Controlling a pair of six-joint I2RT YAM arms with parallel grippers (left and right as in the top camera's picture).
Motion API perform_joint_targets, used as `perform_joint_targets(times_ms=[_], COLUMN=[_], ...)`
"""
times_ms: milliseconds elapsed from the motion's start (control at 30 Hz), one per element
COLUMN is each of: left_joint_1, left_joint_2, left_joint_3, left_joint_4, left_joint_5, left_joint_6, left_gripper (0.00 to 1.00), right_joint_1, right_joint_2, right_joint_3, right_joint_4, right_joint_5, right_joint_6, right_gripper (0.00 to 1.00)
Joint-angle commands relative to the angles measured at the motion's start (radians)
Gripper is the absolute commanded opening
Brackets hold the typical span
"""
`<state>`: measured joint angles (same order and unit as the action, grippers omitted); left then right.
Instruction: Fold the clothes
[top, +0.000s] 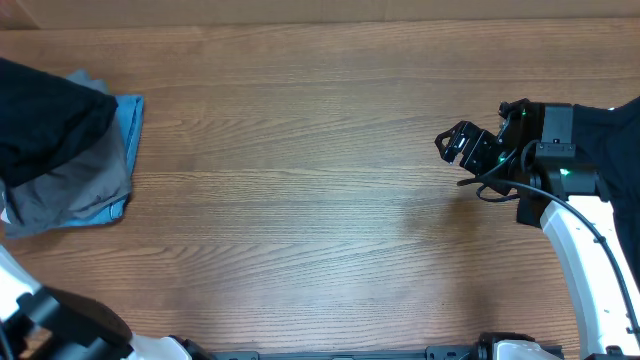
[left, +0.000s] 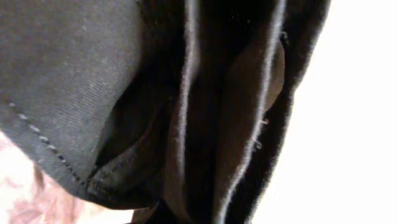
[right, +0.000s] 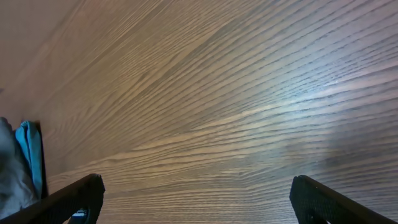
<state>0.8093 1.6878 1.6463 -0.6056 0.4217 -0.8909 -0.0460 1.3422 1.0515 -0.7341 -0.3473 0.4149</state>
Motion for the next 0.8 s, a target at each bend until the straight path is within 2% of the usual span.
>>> perform_joint_targets(times_ms=[0, 233, 467, 767], left_joint_1=[-0.002, -0.002, -0.005, -0.005], left_joint_2=[0.064, 0.140, 0.191, 0.232], left_joint_3=[0.010, 0.010, 0.010, -0.021], left_joint_4=[0.090, 0.217, 0.203, 0.150], left_joint_5=[0.050, 0.086, 0.079, -0.001], left_joint_6=[-0.098, -0.108, -0.089, -0.053], left_gripper=[0.05, 0.04, 0.04, 0.04], right_joint_1=[-0.003, -0.003, -0.003, -0.003], right_joint_2=[0.001, 0.001, 0.001, 0.001], right_joint_3=[-0.003, -0.003, -0.003, -0.003], right_joint_4=[0.002, 0.002, 0.002, 0.002], right_joint_5=[0.011, 0.011, 0.011, 0.011], right_joint_6=[-0.002, -0.002, -0.002, -0.002], right_gripper=[1.00, 1.00, 1.00, 1.00])
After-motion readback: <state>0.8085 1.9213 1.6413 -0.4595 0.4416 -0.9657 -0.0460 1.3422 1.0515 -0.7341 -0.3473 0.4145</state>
